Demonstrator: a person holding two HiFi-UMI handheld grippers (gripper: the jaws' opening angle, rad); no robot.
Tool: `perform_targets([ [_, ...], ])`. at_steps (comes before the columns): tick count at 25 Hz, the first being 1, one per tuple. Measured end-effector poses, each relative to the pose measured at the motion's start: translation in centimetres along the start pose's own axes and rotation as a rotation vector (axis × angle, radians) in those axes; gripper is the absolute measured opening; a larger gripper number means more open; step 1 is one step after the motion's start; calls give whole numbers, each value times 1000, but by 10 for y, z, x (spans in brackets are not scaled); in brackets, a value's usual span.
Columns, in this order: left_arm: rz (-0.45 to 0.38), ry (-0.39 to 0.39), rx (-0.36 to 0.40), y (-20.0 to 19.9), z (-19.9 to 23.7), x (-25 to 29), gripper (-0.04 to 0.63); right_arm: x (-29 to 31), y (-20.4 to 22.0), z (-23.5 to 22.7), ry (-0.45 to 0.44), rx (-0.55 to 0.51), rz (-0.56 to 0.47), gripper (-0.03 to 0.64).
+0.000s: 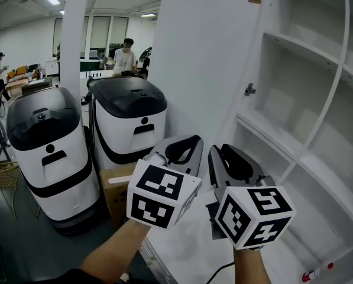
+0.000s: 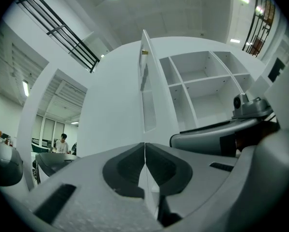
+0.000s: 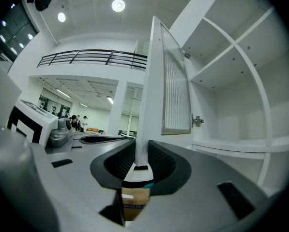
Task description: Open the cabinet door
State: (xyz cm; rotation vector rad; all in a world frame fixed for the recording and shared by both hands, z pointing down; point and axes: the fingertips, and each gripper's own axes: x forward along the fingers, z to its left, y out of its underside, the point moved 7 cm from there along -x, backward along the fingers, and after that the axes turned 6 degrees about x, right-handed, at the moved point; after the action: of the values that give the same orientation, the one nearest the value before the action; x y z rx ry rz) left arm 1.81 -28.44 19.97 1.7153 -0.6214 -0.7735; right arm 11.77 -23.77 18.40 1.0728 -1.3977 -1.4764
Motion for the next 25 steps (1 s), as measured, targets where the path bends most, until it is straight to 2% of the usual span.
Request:
perform_targets([
  [25, 47, -119, 14, 23, 84, -21, 17, 85, 8, 46, -75, -14, -43, 83],
])
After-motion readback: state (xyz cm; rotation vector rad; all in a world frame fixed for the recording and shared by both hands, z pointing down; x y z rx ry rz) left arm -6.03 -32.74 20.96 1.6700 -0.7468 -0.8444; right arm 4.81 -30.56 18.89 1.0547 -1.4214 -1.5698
